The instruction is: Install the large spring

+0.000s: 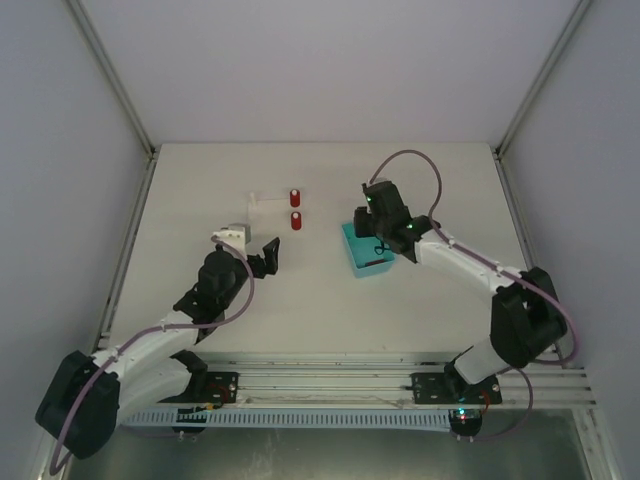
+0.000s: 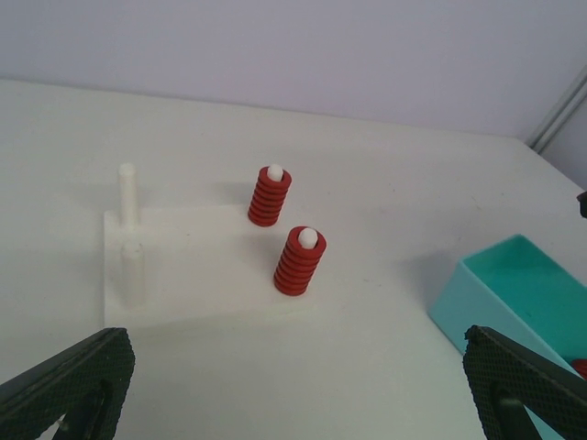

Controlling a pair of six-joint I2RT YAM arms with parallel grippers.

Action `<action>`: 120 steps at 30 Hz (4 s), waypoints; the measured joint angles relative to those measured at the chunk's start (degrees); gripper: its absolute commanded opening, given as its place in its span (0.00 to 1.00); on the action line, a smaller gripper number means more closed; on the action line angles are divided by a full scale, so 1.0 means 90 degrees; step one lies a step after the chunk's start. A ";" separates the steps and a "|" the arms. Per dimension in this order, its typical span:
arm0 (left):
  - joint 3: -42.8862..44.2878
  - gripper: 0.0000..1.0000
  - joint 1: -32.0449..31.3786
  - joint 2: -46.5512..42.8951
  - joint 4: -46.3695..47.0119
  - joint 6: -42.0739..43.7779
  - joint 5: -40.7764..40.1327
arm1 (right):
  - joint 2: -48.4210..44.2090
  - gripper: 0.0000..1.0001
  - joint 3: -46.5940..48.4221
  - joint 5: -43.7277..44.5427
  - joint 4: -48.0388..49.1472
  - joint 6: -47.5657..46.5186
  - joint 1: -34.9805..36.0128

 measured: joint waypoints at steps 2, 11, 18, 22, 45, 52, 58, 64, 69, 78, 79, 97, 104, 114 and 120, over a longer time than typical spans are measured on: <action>0.0000 0.90 0.0000 -0.0017 0.0068 -0.0010 0.0070 | -0.0262 0.13 -0.0197 -0.0197 0.0202 -0.0520 0.0007; 0.0338 0.71 -0.0005 0.0328 -0.0022 -0.0369 0.1243 | -0.1047 0.17 -0.1112 -0.1848 0.1260 -0.2829 0.0301; 0.0952 0.50 -0.0005 0.0068 -0.0619 -0.0602 0.2040 | -0.1277 0.15 -0.1719 -0.2705 0.2086 -0.4289 0.1105; 0.1190 0.48 -0.0005 -0.0068 -0.1035 -0.0578 0.2373 | -0.1426 0.13 -0.2118 -0.2788 0.2572 -0.4823 0.1290; 0.2123 0.53 -0.0391 0.1107 -0.2016 -0.0270 0.4228 | -0.1724 0.13 -0.2630 -0.2302 0.3504 -0.6093 0.1838; 0.2159 0.47 -0.0396 0.1348 -0.1936 -0.0381 0.4461 | -0.1722 0.13 -0.2720 -0.2188 0.3580 -0.6292 0.1943; 0.2195 0.26 -0.0398 0.1552 -0.1855 -0.0474 0.4656 | -0.1654 0.14 -0.2766 -0.2047 0.3643 -0.6470 0.2018; 0.2205 0.00 -0.0391 0.1576 -0.1858 -0.0508 0.4660 | -0.1622 0.30 -0.2766 -0.1836 0.3670 -0.6501 0.2055; 0.2331 0.00 -0.0396 0.1576 -0.2067 -0.0486 0.4580 | -0.1622 0.62 -0.2766 -0.1603 0.3694 -0.6300 0.2076; 0.2897 0.00 -0.0311 0.1574 -0.2722 -0.0257 0.3543 | -0.2076 0.99 -0.2875 -0.0952 0.3342 -0.4901 0.2079; 0.2997 0.00 -0.0299 0.1576 -0.2805 -0.0216 0.3366 | -0.2142 0.99 -0.2805 -0.0784 0.3198 -0.4719 0.2079; 0.4932 0.00 0.0899 0.3138 -0.3961 0.0508 0.1236 | -0.2217 0.99 -0.1921 0.1365 0.0930 -0.1401 0.1117; 0.5870 0.00 0.1566 0.4240 -0.4452 0.0801 0.0981 | -0.2584 0.99 -0.2586 0.1428 0.0947 -0.1032 0.0716; 0.6900 0.00 0.1707 0.5190 -0.5183 0.1127 0.0631 | -0.2555 0.99 -0.2606 0.1460 0.1025 -0.0935 0.0646; 0.7278 0.00 0.1792 0.5637 -0.5527 0.1173 0.0452 | -0.2497 0.99 -0.2606 0.1460 0.1018 -0.0935 0.0646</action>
